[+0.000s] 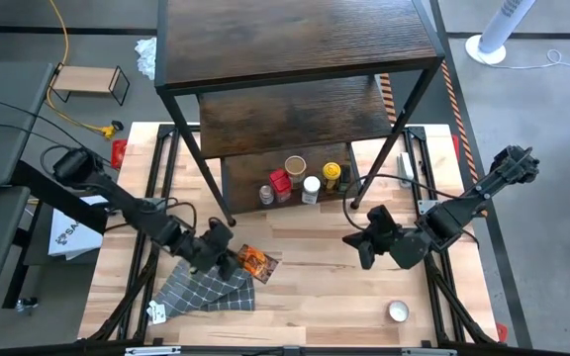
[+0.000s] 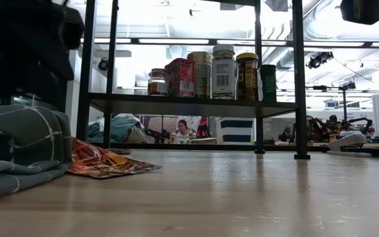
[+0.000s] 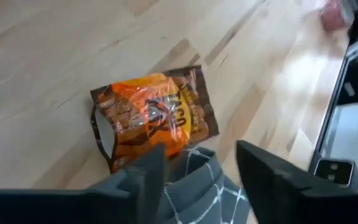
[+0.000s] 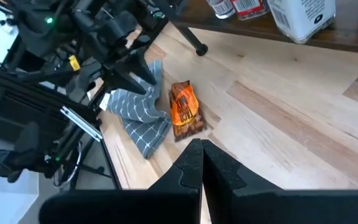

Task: Shelf spices
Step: Put the orange seasoning pack on the shelf

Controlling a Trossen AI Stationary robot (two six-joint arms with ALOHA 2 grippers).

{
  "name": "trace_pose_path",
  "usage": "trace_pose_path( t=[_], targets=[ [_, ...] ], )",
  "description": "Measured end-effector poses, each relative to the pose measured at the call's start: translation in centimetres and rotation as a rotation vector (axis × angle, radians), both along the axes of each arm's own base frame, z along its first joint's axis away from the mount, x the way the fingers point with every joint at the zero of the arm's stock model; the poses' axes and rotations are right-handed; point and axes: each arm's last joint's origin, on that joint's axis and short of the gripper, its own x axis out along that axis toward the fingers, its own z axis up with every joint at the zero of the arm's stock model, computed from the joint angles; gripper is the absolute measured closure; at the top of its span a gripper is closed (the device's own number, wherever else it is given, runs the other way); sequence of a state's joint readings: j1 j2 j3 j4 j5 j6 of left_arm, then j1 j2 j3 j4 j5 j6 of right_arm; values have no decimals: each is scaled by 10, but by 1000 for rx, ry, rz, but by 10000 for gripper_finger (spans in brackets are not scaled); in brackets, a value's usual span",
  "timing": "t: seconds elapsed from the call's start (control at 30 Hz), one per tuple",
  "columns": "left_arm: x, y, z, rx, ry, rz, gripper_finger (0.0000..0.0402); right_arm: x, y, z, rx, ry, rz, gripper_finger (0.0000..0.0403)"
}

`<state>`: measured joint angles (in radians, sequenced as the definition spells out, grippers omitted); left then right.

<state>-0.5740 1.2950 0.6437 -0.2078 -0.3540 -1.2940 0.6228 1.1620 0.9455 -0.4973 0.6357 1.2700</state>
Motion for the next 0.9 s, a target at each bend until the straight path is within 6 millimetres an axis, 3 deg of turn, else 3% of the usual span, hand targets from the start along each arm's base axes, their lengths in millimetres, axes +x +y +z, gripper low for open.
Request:
trace_pose_path(
  t=[0.13, 0.27, 0.6, 0.9],
  targets=[
    [5, 8, -1, -57, 51, -60, 156, -1, 1, -2, -72, 24, 44, 403],
    [6, 13, -4, -83, 97, -71, 122, -4, 0, -5, -128, 68, 73, 403],
    [1, 21, -11, -65, 196, 23, 117, -16, 7, -11, -197, 137, 123, 403],
    [18, 23, -29, -65, 203, 70, 118, -20, 8, -13, -212, 163, 128, 403]
  ],
)
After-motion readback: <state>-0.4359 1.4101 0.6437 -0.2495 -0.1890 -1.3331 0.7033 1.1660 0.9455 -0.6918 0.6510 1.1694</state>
